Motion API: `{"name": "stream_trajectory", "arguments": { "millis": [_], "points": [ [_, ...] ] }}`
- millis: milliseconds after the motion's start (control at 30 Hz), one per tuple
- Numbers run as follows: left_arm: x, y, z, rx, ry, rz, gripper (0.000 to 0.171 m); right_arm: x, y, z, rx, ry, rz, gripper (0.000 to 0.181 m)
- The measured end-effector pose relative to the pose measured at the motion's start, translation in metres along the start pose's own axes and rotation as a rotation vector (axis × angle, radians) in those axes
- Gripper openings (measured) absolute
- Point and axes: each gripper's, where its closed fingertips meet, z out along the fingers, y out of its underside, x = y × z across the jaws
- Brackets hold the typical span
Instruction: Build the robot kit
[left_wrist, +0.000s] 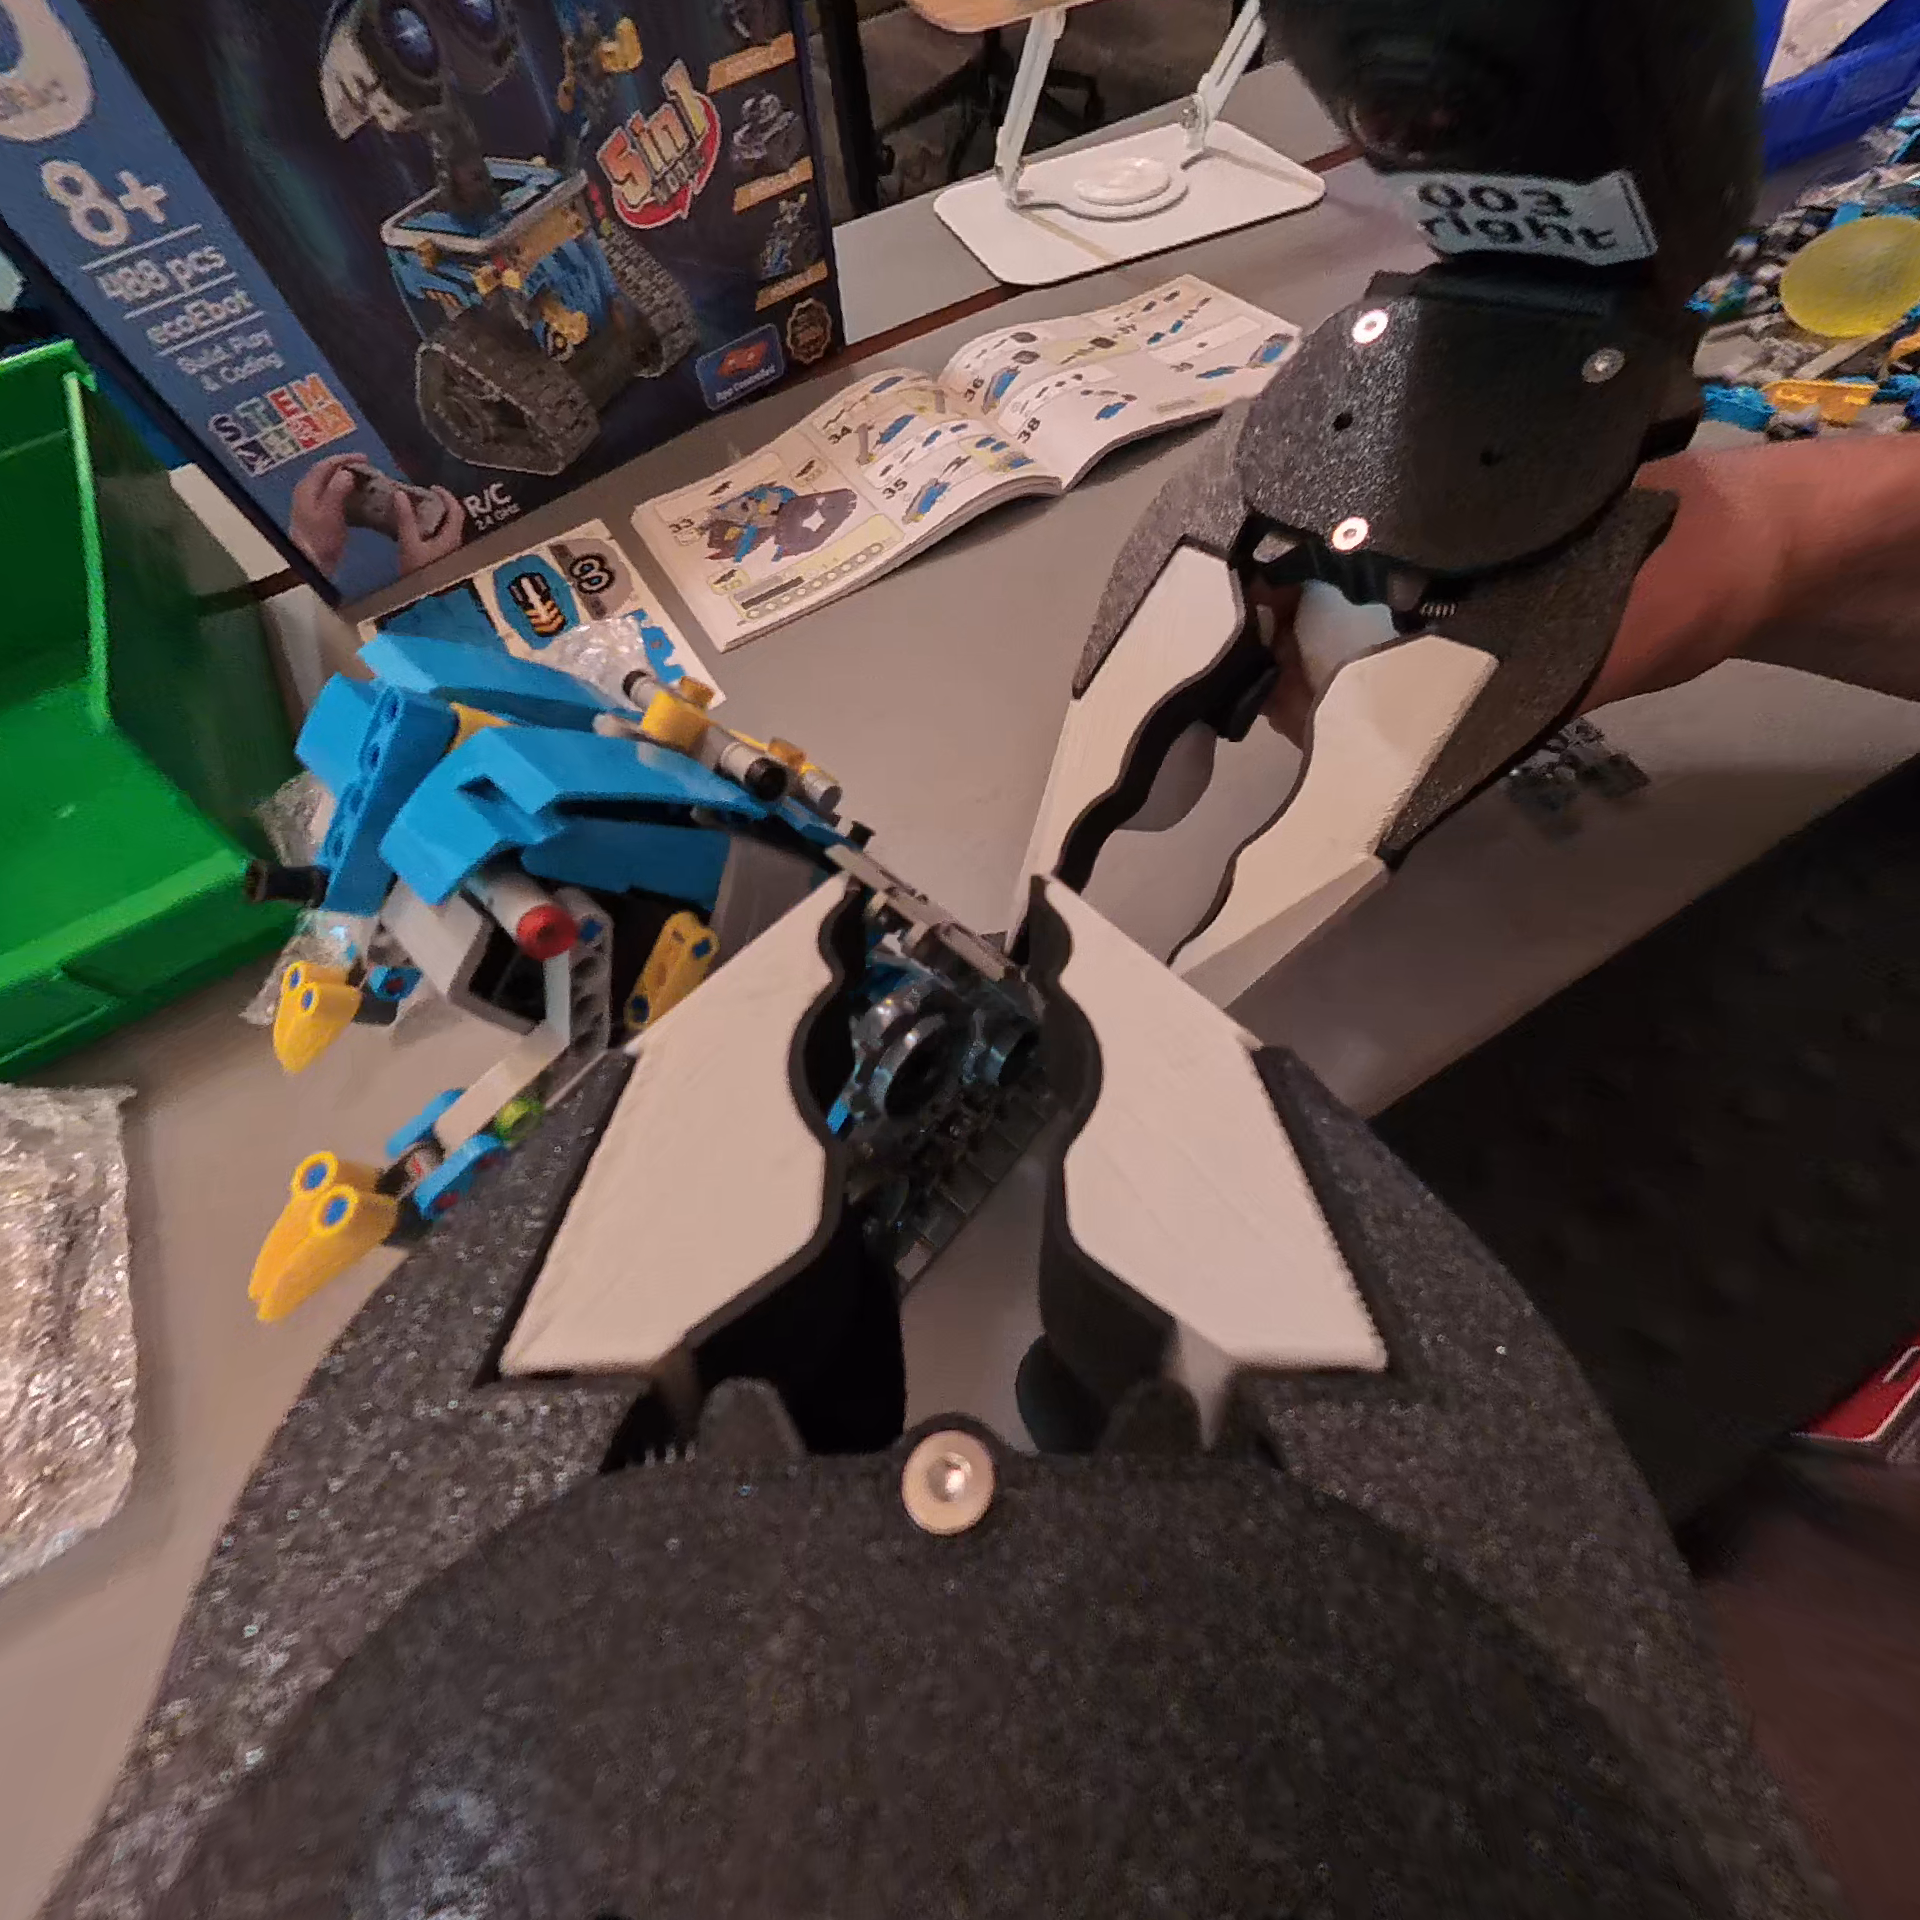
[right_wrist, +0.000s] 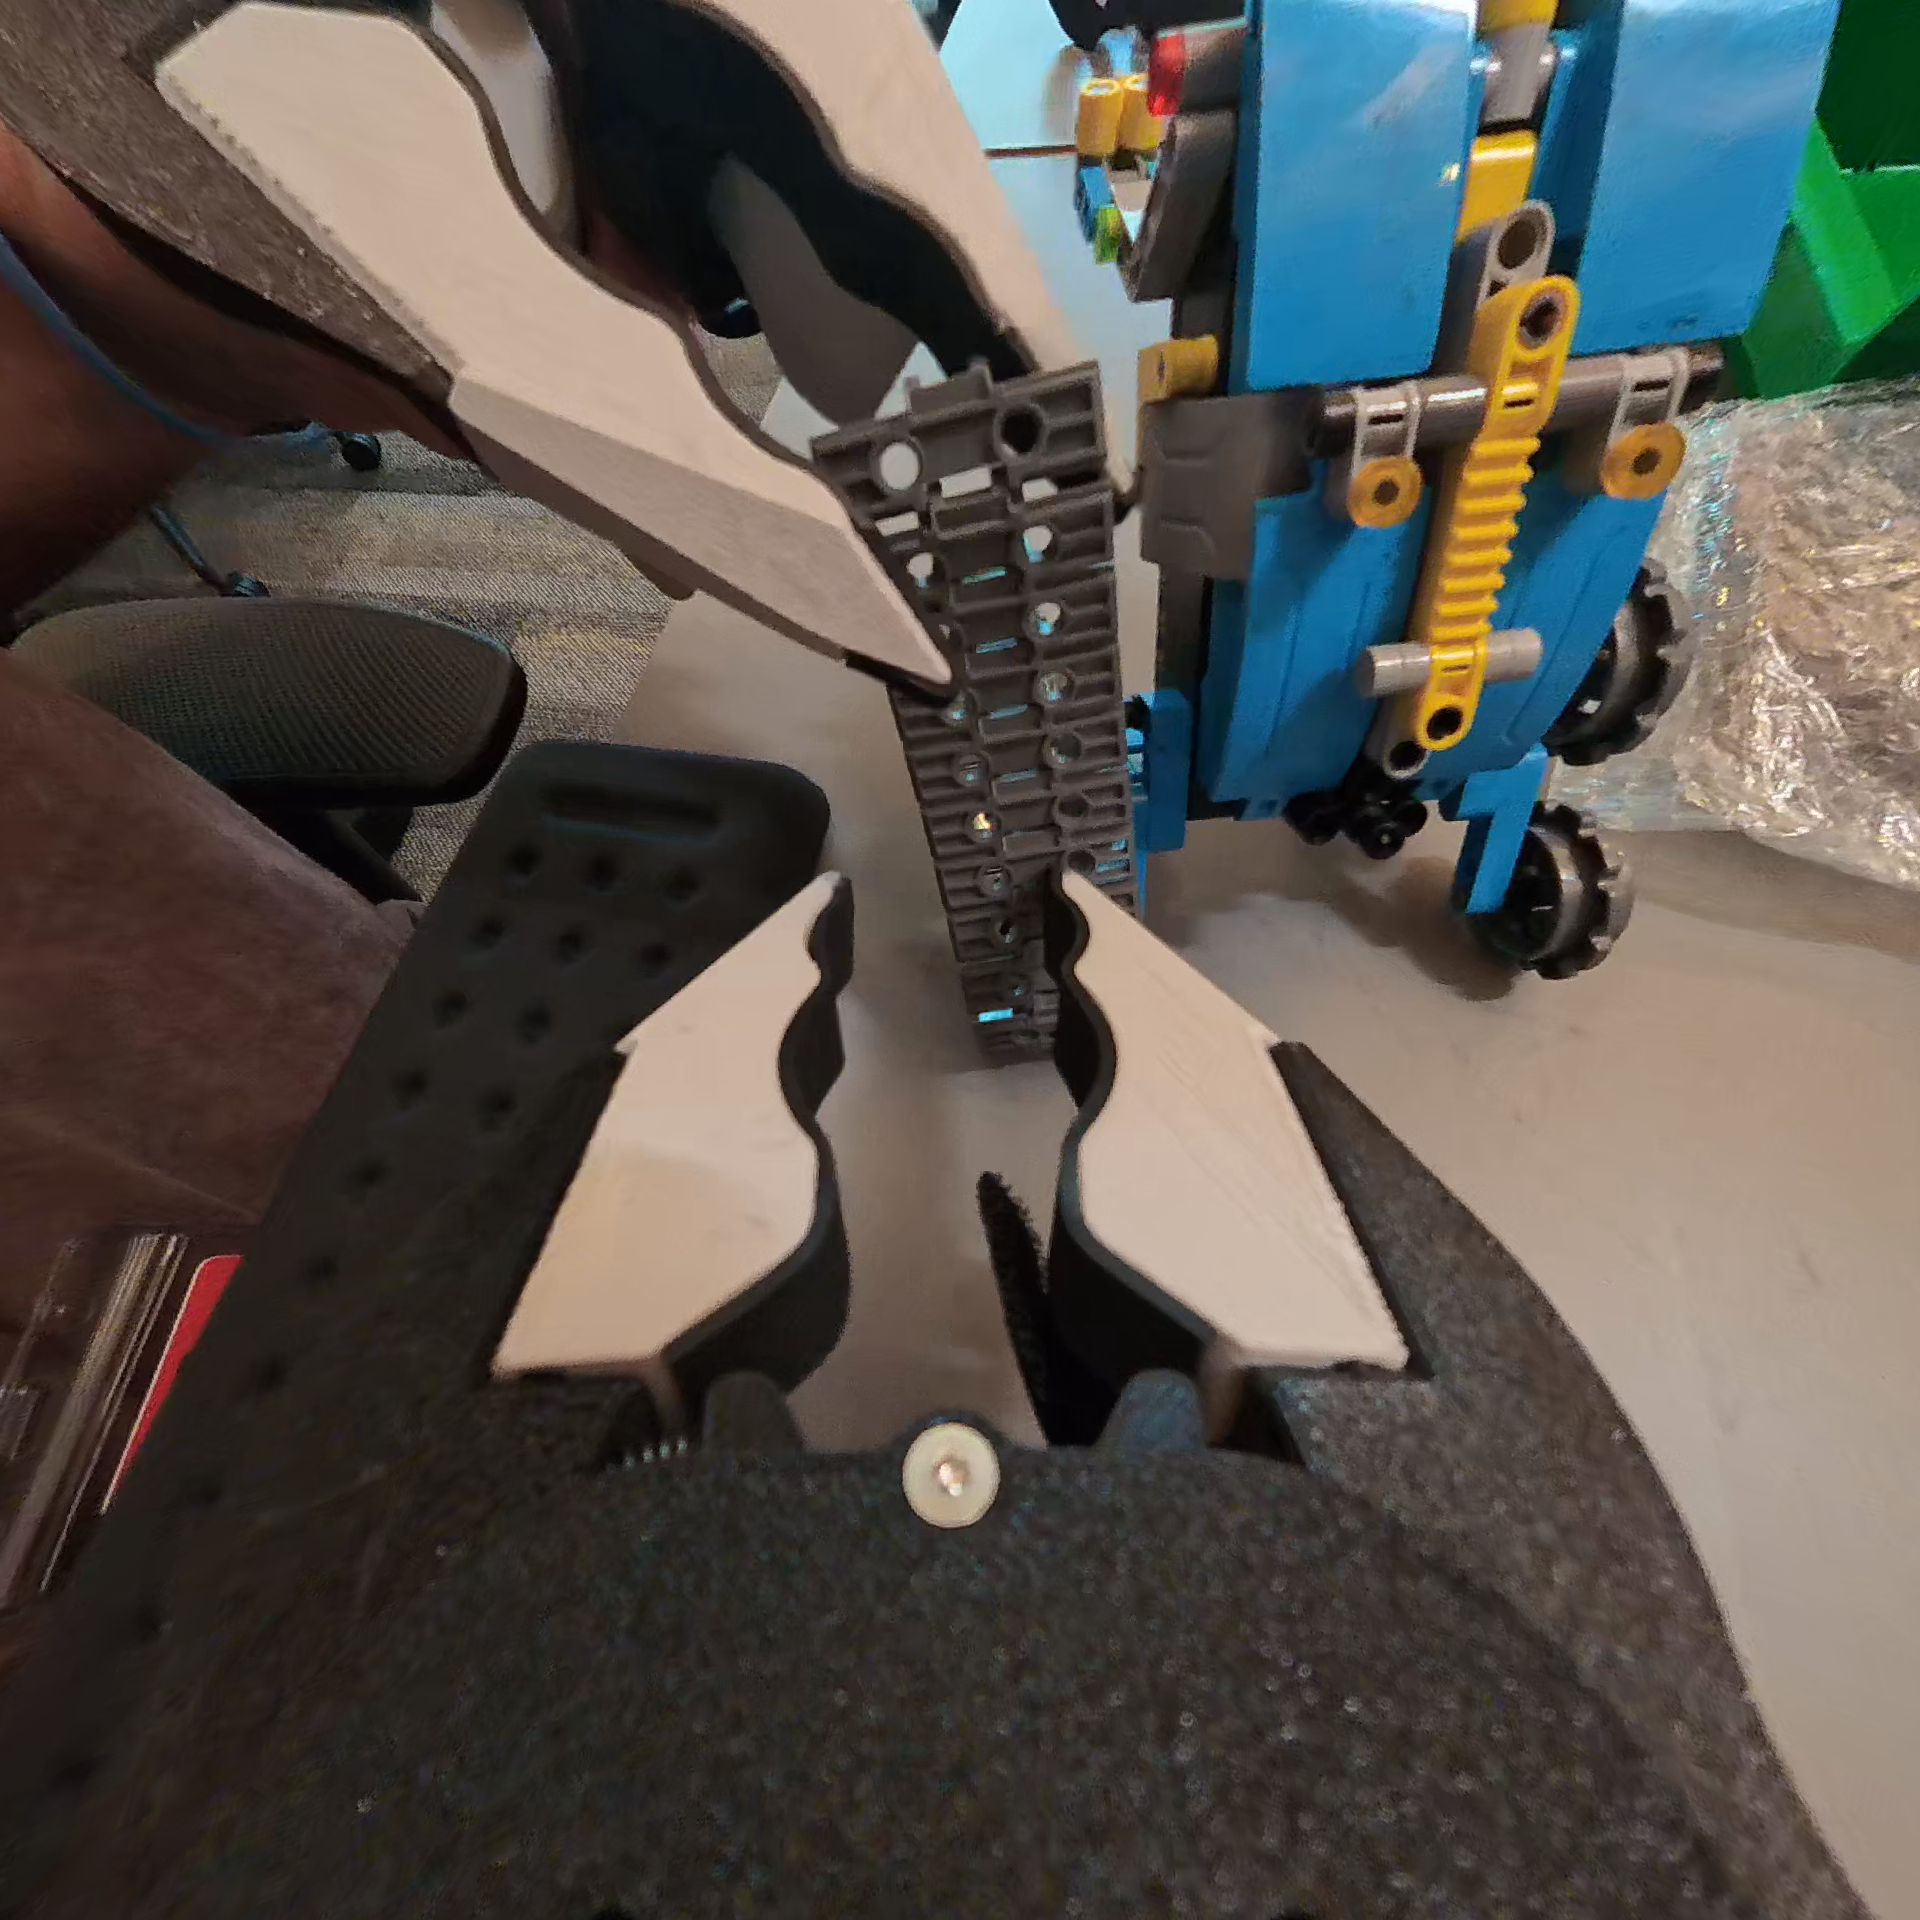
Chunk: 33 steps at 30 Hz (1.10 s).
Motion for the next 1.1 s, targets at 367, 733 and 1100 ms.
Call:
{"name": "stream_trajectory", "arguments": {
  "millis": [367,733,1100],
  "points": [
    [-0.024,0.024,-0.011,-0.039,-0.101,-0.049,0.028,0.01,-0.022,0.004,0.053,0.062,-0.013,0.033],
    [-0.034,0.027,-0.013,0.017,-0.098,-0.145,0.022,0.011,-0.036,0.005,0.073,0.132,-0.113,0.038],
    [-0.042,0.024,-0.012,0.032,-0.117,-0.154,0.018,0.021,-0.028,0.015,0.012,0.194,-0.129,0.039]
  ]
}}
